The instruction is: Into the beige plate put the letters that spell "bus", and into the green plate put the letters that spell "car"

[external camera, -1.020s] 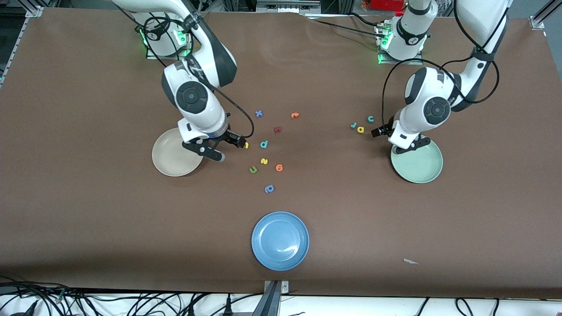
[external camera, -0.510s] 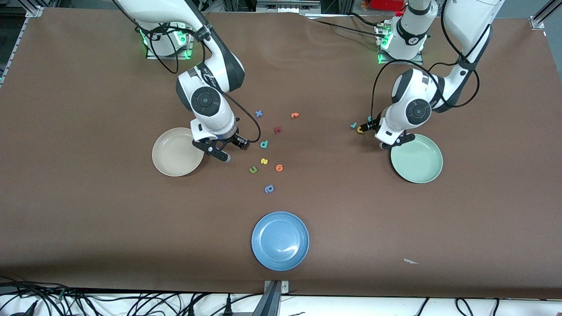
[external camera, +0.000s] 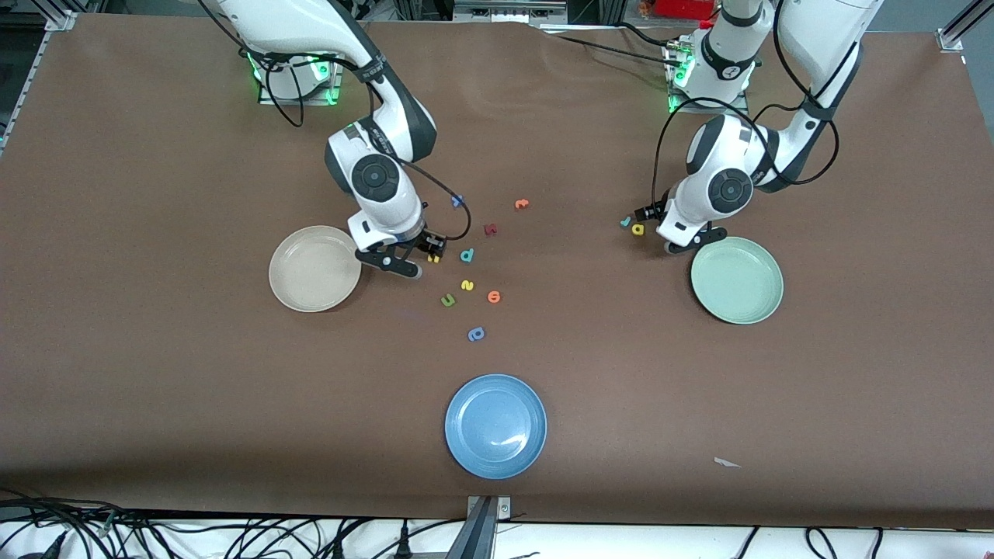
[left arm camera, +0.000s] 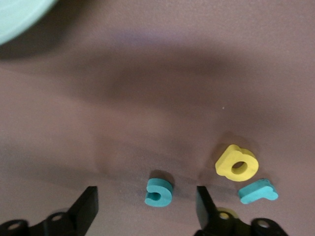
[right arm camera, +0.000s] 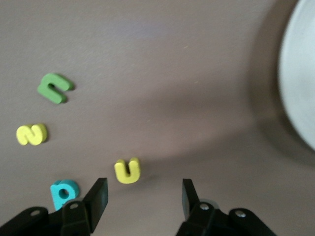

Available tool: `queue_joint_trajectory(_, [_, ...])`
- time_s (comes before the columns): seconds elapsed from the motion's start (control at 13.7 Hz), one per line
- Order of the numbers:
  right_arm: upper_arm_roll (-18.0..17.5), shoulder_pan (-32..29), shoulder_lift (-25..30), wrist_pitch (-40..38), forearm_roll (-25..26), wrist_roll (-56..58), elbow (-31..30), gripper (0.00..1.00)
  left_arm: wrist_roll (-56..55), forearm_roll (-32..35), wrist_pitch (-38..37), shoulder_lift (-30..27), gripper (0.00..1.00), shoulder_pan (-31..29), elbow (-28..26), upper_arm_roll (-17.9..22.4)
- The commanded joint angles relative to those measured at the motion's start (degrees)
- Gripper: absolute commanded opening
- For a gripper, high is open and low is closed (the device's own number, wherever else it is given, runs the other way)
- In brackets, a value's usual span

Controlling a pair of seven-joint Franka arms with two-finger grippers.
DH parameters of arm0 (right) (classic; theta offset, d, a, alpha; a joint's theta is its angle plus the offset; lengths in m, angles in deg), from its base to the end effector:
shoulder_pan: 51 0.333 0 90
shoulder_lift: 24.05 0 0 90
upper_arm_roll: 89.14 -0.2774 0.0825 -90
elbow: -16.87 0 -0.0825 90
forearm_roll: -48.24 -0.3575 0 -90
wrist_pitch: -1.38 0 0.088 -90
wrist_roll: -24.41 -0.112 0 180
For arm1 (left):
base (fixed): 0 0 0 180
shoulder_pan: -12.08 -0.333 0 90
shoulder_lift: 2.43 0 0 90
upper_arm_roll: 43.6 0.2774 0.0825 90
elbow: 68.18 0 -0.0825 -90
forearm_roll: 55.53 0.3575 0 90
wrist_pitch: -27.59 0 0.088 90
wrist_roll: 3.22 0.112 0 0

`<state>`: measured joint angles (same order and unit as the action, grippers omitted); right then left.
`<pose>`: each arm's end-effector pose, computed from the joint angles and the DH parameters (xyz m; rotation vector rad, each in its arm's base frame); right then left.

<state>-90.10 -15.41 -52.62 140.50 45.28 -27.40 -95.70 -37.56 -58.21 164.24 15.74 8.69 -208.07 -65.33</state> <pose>0.4639 0.3442 0.1956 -3.0984 0.4808 0.0847 0.3943 -0.1469 0.1439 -3.0195 -0.4805 0.5882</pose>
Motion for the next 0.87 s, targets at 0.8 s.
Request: queue_joint_trajectory(0.8, [0.52, 1.77, -4.92, 9.25, 0.15, 1.01, -0.28, 0.43, 4.2, -1.01, 6.27, -3.75, 0.73, -3.46, -5.66, -3.93])
